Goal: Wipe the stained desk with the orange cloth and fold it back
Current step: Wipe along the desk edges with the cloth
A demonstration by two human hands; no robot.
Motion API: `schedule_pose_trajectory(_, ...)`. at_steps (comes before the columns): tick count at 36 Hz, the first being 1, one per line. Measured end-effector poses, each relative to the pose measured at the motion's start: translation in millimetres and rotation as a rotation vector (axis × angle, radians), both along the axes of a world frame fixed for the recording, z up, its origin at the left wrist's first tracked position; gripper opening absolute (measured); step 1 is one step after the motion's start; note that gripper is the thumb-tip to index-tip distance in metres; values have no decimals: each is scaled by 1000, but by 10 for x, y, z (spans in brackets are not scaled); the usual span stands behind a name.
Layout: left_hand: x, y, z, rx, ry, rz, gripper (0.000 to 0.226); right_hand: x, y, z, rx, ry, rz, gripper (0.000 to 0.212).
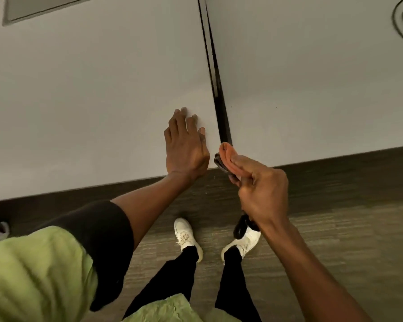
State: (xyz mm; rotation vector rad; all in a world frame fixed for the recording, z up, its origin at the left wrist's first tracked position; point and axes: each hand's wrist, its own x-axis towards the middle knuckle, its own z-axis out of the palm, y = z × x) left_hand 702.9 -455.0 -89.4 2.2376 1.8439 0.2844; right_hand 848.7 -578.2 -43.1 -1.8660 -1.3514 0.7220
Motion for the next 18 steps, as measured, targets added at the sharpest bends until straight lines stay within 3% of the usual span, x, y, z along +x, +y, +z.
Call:
schedule_pose_trajectory(5, -89, 6, 25, -24, -101, -21, 46, -24, 633, 235, 218, -113, 27, 43)
schedule_pose_trajectory(9, -337, -13, 114, -103, -305, -53, 50, -153, 1238, 222, 271, -237, 131, 44)
schedule_pose_trajectory(14, -1109, -140, 101, -124, -178, -63, 68, -406, 1569, 104, 129, -409, 355, 65)
schedule_pose_trajectory(18, -1775, -201, 32, -105, -47, -3, 85, -576, 1377, -53, 156, -467, 358, 63)
